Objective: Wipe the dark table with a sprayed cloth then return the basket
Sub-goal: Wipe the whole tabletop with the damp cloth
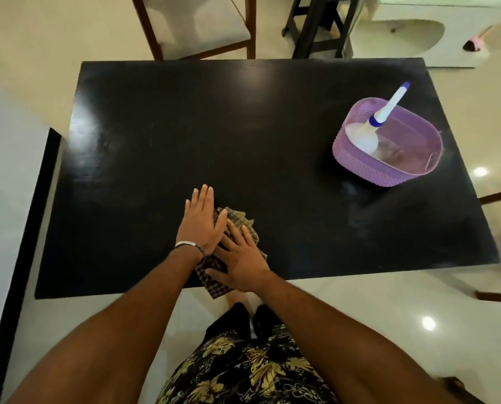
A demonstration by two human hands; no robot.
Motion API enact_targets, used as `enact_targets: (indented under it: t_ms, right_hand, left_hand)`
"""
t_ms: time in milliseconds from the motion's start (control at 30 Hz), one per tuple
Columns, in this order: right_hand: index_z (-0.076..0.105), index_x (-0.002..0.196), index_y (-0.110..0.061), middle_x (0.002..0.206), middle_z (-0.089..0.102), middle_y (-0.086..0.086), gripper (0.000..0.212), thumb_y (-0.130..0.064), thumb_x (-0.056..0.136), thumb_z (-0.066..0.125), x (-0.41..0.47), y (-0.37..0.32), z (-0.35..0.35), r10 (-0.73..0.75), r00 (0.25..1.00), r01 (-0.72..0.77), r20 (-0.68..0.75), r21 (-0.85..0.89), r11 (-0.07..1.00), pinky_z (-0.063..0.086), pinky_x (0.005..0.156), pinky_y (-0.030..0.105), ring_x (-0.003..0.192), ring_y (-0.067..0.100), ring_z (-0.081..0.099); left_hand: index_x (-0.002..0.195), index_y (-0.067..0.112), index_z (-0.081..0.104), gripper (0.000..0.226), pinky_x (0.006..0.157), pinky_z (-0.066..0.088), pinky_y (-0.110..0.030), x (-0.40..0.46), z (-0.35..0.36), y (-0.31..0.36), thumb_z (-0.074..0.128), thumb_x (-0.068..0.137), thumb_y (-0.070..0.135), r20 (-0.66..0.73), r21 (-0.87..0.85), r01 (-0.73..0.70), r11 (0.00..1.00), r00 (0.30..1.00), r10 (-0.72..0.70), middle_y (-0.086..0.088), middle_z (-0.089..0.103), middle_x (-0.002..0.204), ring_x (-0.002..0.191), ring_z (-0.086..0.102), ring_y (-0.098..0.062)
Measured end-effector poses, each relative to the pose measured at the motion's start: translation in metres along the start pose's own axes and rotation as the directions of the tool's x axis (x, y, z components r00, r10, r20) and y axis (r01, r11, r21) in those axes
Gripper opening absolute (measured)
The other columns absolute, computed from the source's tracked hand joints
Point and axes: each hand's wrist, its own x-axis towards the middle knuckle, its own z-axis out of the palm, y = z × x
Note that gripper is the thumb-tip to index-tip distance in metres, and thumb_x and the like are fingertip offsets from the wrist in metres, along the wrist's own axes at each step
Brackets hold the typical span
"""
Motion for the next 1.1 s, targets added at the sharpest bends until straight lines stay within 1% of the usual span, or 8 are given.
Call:
enact_targets:
  t_ms: [67,200,467,667,867,967,1033,1100]
  right_hand:
    - [0.014,0.156,-0.04,0.167,-0.004,-0.006,0.07,-0.063,0.096,0.04,-0.001,0.01,-0.001,0.013,1.0,-0.013,-0.018,0.004,1.0,-0.013,0.12,0.05,0.151,0.024,-0.021]
    - [0.015,0.156,-0.041,0.167,-0.003,-0.007,0.071,-0.065,0.095,0.04,-0.012,0.043,-0.009,0.131,0.988,-0.127,-0.076,0.046,0.991,-0.012,0.121,0.049,0.151,0.022,-0.021]
    - [0.017,0.156,-0.044,0.167,0.006,-0.008,0.071,-0.07,0.093,0.035,-0.083,0.175,-0.04,0.383,0.908,-0.378,-0.168,0.059,0.924,0.001,0.122,0.054,0.154,0.026,-0.005]
    - [0.013,0.155,-0.048,0.167,0.008,-0.007,0.072,-0.075,0.091,0.033,-0.169,0.29,-0.07,0.573,0.804,-0.557,-0.16,0.132,0.82,-0.003,0.123,0.049,0.154,0.027,-0.001]
    - [0.018,0.156,-0.044,0.167,0.011,-0.002,0.077,-0.078,0.087,0.026,-0.249,0.397,-0.086,0.731,0.65,-0.707,-0.207,0.185,0.682,0.0,0.122,0.055,0.153,0.029,0.0]
    - [0.017,0.157,-0.04,0.168,0.008,0.0,0.078,-0.075,0.088,0.025,-0.263,0.41,-0.087,0.788,0.587,-0.753,-0.188,0.232,0.616,-0.001,0.122,0.058,0.153,0.032,-0.003]
    - [0.015,0.157,-0.039,0.168,0.007,0.002,0.074,-0.072,0.093,0.03,-0.257,0.391,-0.08,0.811,0.555,-0.777,-0.184,0.234,0.585,-0.002,0.121,0.059,0.152,0.036,-0.003]
    - [0.016,0.157,-0.039,0.167,0.008,0.003,0.071,-0.069,0.095,0.033,-0.248,0.357,-0.069,0.776,0.597,-0.745,-0.201,0.218,0.63,-0.003,0.12,0.06,0.152,0.038,-0.002]
  left_hand:
    - [0.154,0.015,0.002,0.066,0.121,-0.002,-0.039,0.008,0.001,0.011,0.025,0.1,0.046,0.009,0.004,-0.031,1.0,0.999,0.031,-0.002,-0.002,0.163,0.149,-0.007,-0.018]
    - [0.154,0.015,0.005,0.067,0.121,-0.002,-0.039,0.019,0.008,0.04,0.024,0.099,0.048,0.034,0.02,-0.093,0.995,0.995,0.092,-0.002,-0.002,0.163,0.149,-0.008,-0.018]
    - [0.154,0.014,0.003,0.067,0.12,-0.003,-0.037,0.035,0.039,0.123,0.022,0.099,0.048,0.056,0.051,-0.158,0.986,0.986,0.155,-0.003,-0.004,0.162,0.149,-0.009,-0.018]
    - [0.154,0.014,0.004,0.065,0.12,-0.002,-0.037,0.036,0.071,0.199,0.024,0.101,0.045,0.034,0.063,-0.134,0.989,0.991,0.133,-0.003,-0.002,0.163,0.149,-0.007,-0.019]
    - [0.154,0.015,0.004,0.065,0.121,-0.001,-0.039,0.029,0.098,0.251,0.024,0.101,0.045,0.03,0.048,-0.101,0.994,0.995,0.099,-0.003,-0.001,0.162,0.149,-0.006,-0.018]
    - [0.154,0.014,0.004,0.065,0.121,0.0,-0.039,0.024,0.109,0.265,0.023,0.101,0.046,0.037,0.06,-0.091,0.994,0.995,0.089,-0.004,-0.001,0.163,0.149,-0.006,-0.019]
    - [0.154,0.014,0.004,0.065,0.121,-0.001,-0.038,0.022,0.114,0.275,0.023,0.101,0.046,0.046,0.069,-0.09,0.994,0.995,0.087,-0.004,-0.001,0.163,0.149,-0.006,-0.019]
    - [0.154,0.014,0.003,0.065,0.121,-0.001,-0.038,0.021,0.119,0.286,0.023,0.101,0.045,0.056,0.072,-0.1,0.992,0.994,0.096,-0.004,-0.002,0.163,0.149,-0.006,-0.019]
